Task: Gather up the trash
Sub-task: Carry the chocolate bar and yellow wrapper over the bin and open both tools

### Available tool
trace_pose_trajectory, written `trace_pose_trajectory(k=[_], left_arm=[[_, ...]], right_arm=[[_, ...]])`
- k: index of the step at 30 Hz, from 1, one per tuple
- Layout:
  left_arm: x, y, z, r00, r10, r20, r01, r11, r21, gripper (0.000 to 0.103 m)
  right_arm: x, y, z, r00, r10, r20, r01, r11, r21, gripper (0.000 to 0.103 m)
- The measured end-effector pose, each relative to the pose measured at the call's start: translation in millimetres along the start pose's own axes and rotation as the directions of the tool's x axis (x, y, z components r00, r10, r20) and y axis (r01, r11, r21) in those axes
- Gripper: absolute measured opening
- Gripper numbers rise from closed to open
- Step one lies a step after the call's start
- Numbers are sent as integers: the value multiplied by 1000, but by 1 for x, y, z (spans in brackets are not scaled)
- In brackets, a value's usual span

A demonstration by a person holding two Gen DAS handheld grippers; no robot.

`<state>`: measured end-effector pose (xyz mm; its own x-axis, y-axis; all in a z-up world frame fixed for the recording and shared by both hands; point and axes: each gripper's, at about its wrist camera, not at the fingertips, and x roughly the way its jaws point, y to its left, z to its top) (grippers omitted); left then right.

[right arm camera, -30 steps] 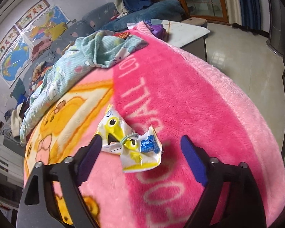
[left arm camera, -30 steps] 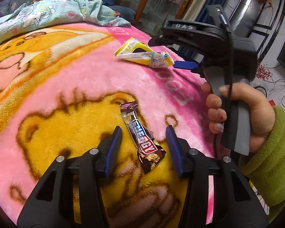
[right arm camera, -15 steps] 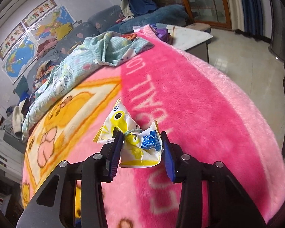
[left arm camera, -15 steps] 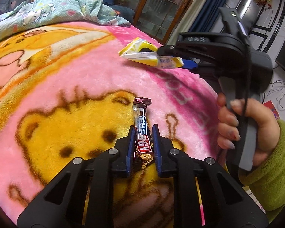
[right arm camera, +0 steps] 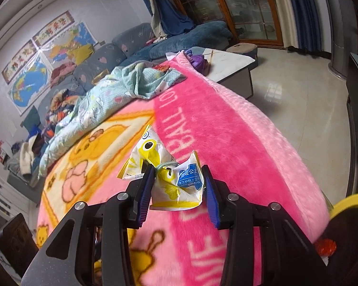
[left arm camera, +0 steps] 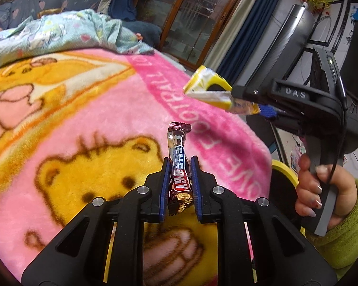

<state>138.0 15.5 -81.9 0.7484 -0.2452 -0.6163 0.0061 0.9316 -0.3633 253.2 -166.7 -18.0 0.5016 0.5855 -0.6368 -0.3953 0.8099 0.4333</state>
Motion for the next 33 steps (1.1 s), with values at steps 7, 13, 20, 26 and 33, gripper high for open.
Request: trace_pose_trajectory(k=[7, 13, 20, 26, 33], left_arm=[[-15, -12, 5, 999, -20, 36, 19, 999, 27, 12], [-26, -23, 8, 997, -41, 61, 38, 998, 48, 12], [-33, -34, 11, 995, -65, 81, 59, 995, 77, 12], [-37, -42, 10, 993, -81, 83, 73, 992, 100, 12], [-38, -57, 9, 991, -101, 87, 88, 987, 135, 12]], right_arm=[[-34, -7, -7, 999, 12, 37, -14, 999, 30, 38], [-60, -11, -12, 997, -18, 76, 16, 999, 30, 38], [-83, -24, -21, 993, -58, 101, 53, 997, 50, 38], [-100, -36, -27, 988, -93, 121, 84, 994, 75, 38], [-124, -49, -35, 980, -129, 153, 115, 989, 97, 38]])
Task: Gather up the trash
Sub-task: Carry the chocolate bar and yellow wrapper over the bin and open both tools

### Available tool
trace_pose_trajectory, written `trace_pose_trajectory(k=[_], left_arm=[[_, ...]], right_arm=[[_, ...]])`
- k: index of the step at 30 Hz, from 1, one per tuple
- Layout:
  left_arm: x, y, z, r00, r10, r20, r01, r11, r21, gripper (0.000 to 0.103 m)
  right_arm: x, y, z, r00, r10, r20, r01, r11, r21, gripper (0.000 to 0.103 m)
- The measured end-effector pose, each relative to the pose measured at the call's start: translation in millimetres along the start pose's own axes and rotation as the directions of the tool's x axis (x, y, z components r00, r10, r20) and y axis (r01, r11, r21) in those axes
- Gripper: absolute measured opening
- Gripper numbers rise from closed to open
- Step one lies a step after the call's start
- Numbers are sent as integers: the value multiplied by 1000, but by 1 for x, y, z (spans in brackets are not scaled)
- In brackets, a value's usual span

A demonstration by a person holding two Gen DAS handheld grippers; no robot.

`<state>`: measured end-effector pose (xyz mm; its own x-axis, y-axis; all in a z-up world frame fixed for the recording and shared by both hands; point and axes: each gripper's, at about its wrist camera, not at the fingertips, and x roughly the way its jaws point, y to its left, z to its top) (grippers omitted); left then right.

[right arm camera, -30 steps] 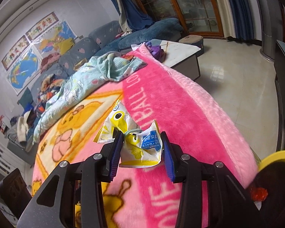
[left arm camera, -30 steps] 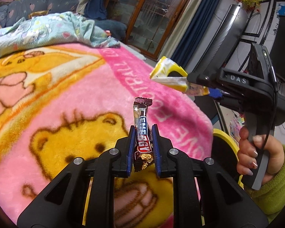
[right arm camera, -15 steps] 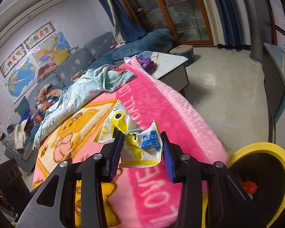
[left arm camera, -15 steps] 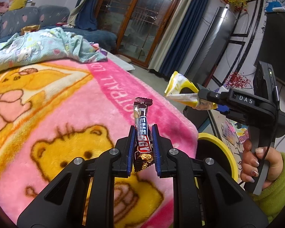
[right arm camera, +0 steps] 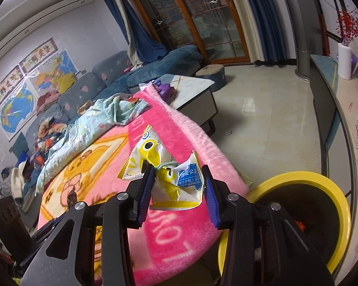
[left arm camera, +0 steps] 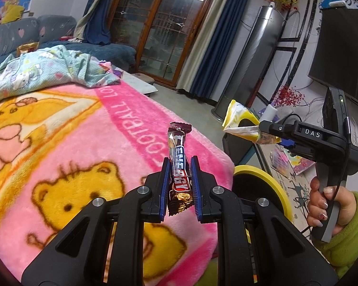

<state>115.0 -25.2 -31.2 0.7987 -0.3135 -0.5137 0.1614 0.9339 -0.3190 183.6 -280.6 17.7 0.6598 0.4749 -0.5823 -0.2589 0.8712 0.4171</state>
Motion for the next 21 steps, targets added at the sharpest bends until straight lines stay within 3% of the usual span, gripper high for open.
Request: trace_pose_trajectory(k=[21], left_arm=[[19, -53, -5, 996, -77, -42, 81, 990, 115, 12]], right_arm=[[-55, -72, -25, 985, -164, 49, 158, 981, 113, 38]])
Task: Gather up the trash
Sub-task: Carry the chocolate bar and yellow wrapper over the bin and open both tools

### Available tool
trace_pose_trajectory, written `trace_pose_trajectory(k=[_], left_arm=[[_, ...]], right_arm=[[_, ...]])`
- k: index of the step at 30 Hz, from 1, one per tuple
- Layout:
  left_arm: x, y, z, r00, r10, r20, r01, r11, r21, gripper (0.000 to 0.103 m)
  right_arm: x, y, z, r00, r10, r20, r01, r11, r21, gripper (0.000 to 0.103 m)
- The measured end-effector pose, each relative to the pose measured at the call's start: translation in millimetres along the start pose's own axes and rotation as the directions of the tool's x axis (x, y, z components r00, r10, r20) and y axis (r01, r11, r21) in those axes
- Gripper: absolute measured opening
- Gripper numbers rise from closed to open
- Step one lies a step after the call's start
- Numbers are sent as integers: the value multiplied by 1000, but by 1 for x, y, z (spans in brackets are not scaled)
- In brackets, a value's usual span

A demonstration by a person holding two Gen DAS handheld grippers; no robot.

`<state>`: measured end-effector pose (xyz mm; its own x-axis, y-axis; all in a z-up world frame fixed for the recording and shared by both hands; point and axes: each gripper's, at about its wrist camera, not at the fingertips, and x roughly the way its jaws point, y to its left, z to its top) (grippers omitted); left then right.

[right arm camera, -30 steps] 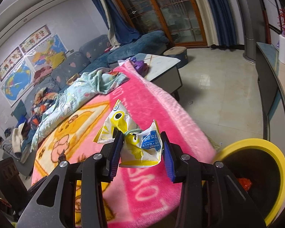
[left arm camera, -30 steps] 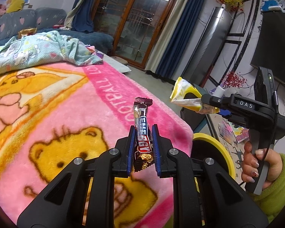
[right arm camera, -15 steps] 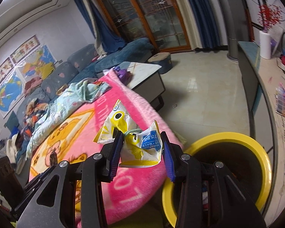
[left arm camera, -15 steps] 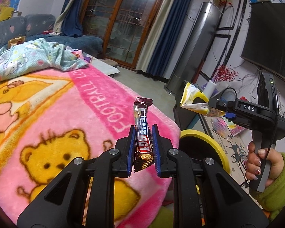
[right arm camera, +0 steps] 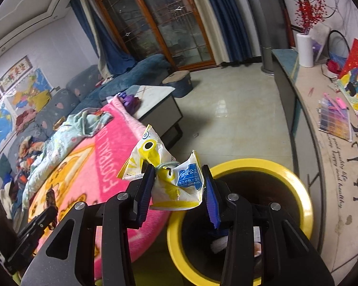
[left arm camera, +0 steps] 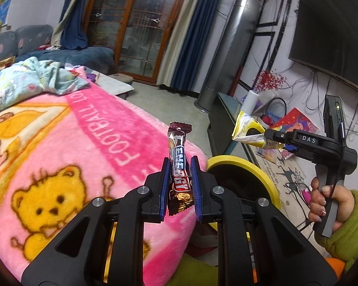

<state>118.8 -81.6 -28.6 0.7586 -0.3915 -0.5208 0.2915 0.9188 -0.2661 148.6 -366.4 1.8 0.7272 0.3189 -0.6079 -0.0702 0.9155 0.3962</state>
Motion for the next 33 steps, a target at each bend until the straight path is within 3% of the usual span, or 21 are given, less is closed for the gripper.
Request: trace_pose_trajectory(k=[17, 33], left_arm=[[46, -51, 3, 994, -76, -79, 84, 990, 110, 12], [101, -99, -1, 973, -148, -177, 181, 964, 194, 12]], right_arm=[[-16, -56, -12, 991, -130, 28, 129, 991, 38, 38], [-11, -106, -38, 971, -237, -37, 239, 967, 85, 38]])
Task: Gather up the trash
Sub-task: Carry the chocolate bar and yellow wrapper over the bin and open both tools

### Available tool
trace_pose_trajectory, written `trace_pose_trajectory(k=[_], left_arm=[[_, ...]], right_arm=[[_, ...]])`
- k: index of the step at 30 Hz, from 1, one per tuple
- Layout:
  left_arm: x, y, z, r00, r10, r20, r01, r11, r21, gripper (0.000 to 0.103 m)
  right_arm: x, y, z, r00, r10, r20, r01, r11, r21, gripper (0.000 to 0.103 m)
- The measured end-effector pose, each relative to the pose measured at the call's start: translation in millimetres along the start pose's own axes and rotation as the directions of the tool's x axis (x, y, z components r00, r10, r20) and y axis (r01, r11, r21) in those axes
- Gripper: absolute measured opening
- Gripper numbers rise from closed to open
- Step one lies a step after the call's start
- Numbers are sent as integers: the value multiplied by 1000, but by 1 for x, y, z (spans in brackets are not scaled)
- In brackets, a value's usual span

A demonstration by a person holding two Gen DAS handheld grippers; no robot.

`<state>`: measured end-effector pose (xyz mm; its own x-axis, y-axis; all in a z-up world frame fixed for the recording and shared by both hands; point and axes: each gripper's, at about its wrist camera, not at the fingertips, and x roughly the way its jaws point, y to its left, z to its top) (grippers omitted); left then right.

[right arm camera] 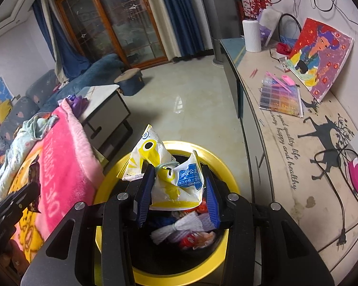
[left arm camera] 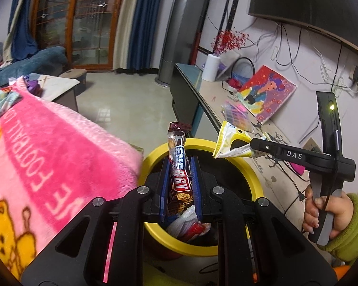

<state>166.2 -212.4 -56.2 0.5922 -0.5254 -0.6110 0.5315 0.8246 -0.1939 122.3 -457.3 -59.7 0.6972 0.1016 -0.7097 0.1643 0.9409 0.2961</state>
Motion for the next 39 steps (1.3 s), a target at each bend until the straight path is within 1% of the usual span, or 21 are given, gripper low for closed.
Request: trace_pose_trajectory(k=[3, 11, 21, 23, 25, 26, 28, 29, 30, 31, 33, 34, 35, 36, 37, 38, 39], left_arm=[[10, -3, 1, 1000, -15, -23, 15, 1000, 5, 12], [31, -11, 2, 997, -46, -68, 48, 999, 24, 13], [49, -10, 1, 992, -51, -117, 52, 999, 11, 13], [51, -11, 1, 991, -49, -122, 50, 999, 7, 14], [52, -9, 0, 991, -48, -126, 48, 999, 0, 17], [51, -9, 0, 991, -48, -127, 48, 999, -2, 19], [51, -8, 0, 991, -42, -128, 43, 999, 1, 23], [51, -9, 0, 991, -42, -128, 43, 999, 1, 27], [50, -9, 0, 991, -40, -125, 41, 999, 0, 34], [49, -9, 0, 992, -39, -121, 39, 999, -2, 38], [46, -7, 0, 993, -34, -112, 33, 999, -11, 50], [44, -5, 0, 994, -29, -109, 27, 999, -20, 53], [41, -3, 1, 994, -25, -105, 23, 999, -27, 56], [38, 0, 1, 995, -20, -99, 17, 999, -32, 62], [34, 2, 1, 996, -11, -92, 8, 999, -36, 65], [29, 5, 2, 997, 2, -80, -5, 999, -41, 71], [26, 8, 3, 997, 12, -73, -15, 999, -44, 76]], right_arm=[[3, -3, -4, 1000, -13, -15, 13, 1000, -10, 38], [14, -3, -13, 997, -5, -75, 3, 1000, -19, 39], [27, -2, -23, 991, 16, -136, -18, 1000, -12, 40], [28, -1, -23, 989, 26, -144, -28, 1000, -12, 42], [29, -1, -24, 989, 29, -144, -31, 999, -12, 45], [28, -1, -23, 990, 32, -141, -34, 999, -12, 46], [26, 0, -23, 990, 35, -137, -37, 999, -8, 53], [25, -1, -22, 990, 38, -132, -39, 999, -3, 55], [22, -1, -20, 992, 40, -123, -40, 999, 1, 58], [20, 0, -19, 992, 39, -117, -39, 999, 0, 59], [15, 1, -16, 994, 41, -103, -42, 999, -3, 62], [12, 2, -15, 995, 46, -93, -46, 999, -2, 66], [8, 4, -14, 995, 50, -82, -51, 999, -2, 67], [5, 5, -12, 996, 54, -74, -54, 999, -4, 71], [2, 8, -11, 996, 58, -65, -58, 998, -8, 74], [-2, 13, -8, 996, 66, -55, -67, 998, -19, 76], [-6, 18, -7, 996, 74, -44, -75, 997, -29, 81]])
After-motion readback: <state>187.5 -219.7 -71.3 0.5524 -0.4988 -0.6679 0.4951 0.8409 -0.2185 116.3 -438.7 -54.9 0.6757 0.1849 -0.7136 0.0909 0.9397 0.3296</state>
